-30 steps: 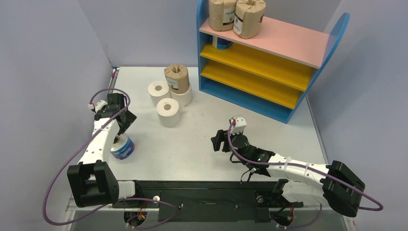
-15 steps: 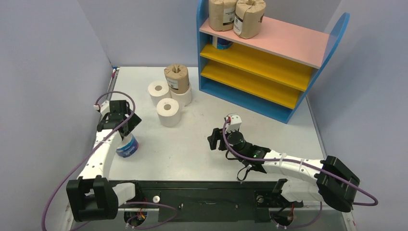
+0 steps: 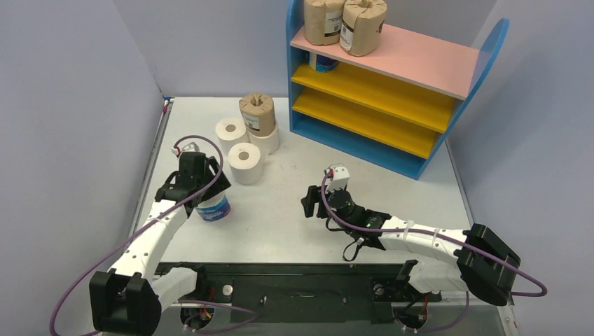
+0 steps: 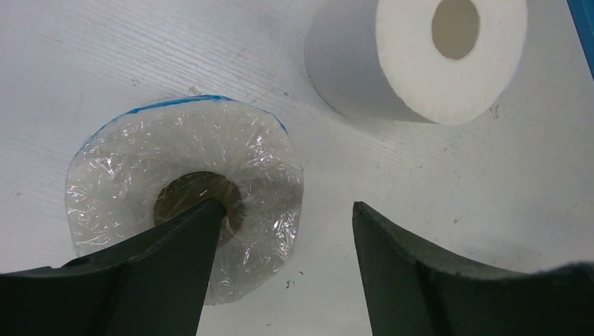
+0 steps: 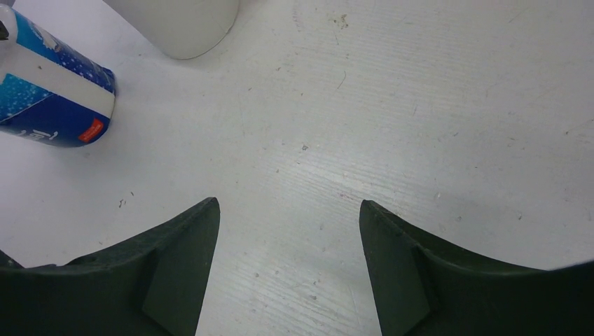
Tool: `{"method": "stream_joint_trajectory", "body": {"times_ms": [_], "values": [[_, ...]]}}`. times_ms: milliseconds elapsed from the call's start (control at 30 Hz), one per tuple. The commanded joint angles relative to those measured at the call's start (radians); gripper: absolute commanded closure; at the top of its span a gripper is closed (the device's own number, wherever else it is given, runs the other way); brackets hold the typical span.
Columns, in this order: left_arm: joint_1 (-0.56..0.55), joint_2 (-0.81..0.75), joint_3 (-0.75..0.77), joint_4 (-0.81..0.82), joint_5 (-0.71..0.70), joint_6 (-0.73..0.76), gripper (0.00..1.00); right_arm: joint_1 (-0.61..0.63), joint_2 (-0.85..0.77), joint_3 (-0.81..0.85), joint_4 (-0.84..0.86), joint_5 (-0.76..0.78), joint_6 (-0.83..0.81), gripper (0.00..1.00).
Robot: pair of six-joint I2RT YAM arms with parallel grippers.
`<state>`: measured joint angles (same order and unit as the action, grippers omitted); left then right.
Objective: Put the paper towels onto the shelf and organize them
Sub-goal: Pick up the paper towel from the center of the board.
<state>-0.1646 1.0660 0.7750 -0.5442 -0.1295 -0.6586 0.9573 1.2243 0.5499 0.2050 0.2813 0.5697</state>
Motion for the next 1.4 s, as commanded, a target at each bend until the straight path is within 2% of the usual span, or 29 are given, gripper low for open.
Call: {"method": "stream_joint_trajectory", "body": {"times_ms": [0,267,367,567,833,1233,1367], "values": [[-0.022,0.024,-0.006,-0.106,0.039,0.042,0.34,0.007,-0.012,0.036,0.005,0.030,0.001,0.32],[-0.058,0.108,0.038,-0.183,-0.103,0.068,0.34,0.005,-0.028,0.040,-0.015,0.048,-0.012,0.32],[-0.077,0.120,0.060,-0.207,-0.155,0.077,0.41,0.005,-0.042,0.035,-0.019,0.060,-0.020,0.32],[-0.120,0.128,0.097,-0.239,-0.266,0.074,0.42,0.002,-0.067,0.013,-0.018,0.076,-0.031,0.32],[-0.145,0.179,0.104,-0.254,-0.228,0.094,0.44,-0.004,-0.082,-0.002,-0.018,0.086,-0.035,0.32],[-0.154,0.137,0.127,-0.261,-0.236,0.115,0.72,-0.008,-0.093,-0.010,-0.016,0.093,-0.030,0.32],[-0.154,0.098,0.142,-0.278,-0.232,0.122,0.73,-0.008,-0.100,-0.011,-0.024,0.091,-0.030,0.32]]}}
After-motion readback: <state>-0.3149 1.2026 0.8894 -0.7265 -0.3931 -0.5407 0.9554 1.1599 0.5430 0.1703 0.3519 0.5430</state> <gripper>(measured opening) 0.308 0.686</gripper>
